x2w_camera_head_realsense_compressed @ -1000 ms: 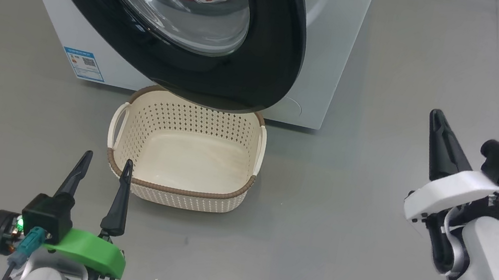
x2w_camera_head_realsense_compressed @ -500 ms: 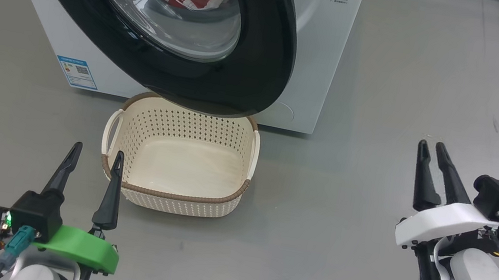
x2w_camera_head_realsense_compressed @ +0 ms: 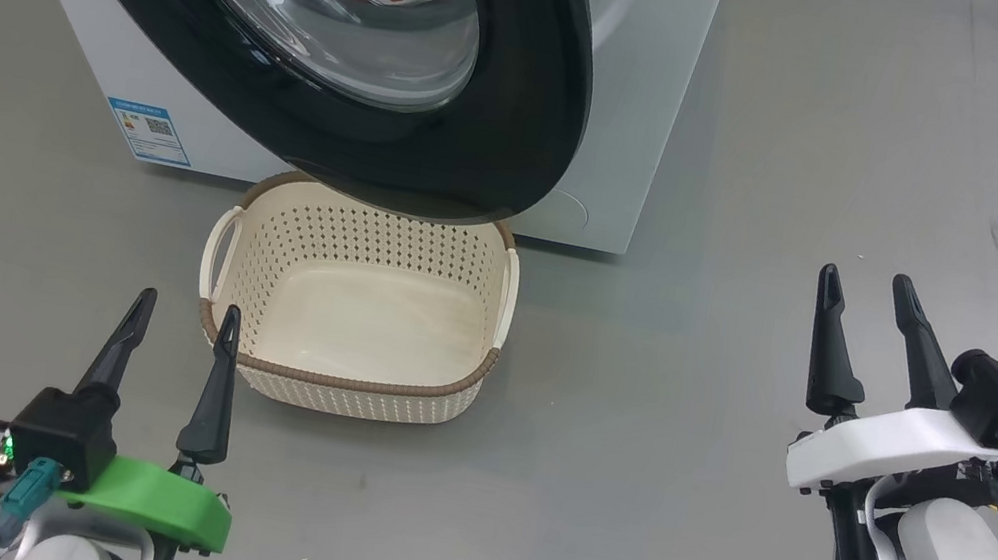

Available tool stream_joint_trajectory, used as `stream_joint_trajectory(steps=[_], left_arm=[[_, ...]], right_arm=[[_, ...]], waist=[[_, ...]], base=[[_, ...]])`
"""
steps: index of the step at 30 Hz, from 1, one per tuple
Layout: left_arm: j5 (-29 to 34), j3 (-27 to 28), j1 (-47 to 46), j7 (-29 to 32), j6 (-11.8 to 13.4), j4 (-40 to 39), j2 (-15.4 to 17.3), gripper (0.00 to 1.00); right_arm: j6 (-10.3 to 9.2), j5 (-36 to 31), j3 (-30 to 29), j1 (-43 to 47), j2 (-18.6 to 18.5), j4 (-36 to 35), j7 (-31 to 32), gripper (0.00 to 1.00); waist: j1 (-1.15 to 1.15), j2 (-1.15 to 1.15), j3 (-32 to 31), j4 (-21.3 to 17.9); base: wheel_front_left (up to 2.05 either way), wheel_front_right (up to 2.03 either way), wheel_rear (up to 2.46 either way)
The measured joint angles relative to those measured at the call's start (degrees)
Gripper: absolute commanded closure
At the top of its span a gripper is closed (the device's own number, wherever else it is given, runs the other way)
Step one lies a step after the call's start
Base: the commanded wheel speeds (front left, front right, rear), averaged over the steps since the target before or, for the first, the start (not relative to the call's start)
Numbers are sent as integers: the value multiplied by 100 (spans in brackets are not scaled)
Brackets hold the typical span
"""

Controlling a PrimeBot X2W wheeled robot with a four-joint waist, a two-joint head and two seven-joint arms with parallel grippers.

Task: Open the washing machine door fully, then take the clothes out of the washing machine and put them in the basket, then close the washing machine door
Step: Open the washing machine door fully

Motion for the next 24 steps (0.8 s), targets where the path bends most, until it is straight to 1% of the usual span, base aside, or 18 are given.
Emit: stream_joint_trajectory(steps=[8, 13, 22, 24], left_arm=[[1, 64, 0, 0, -25, -2, -1, 0], [18, 92, 0, 0, -52, -2, -3, 0], [33, 115, 0, 0, -64, -4, -5, 0], [49, 118, 0, 0, -101, -4, -7, 0]], right_arm=[[-8, -101, -97, 100, 44, -248, 0, 0], [-49, -116, -146, 219, 58, -327, 0, 0], [-49, -202, -229, 328, 80, -447, 0, 0], [-48, -214, -227, 372, 85, -448, 0, 0]], waist=[[0, 0, 30, 2], [0, 0, 37, -2], [0, 0, 51, -9], [0, 0, 51, -9]], base=[[0, 0, 0], [0, 0, 0], [0, 0, 0], [0, 0, 0]])
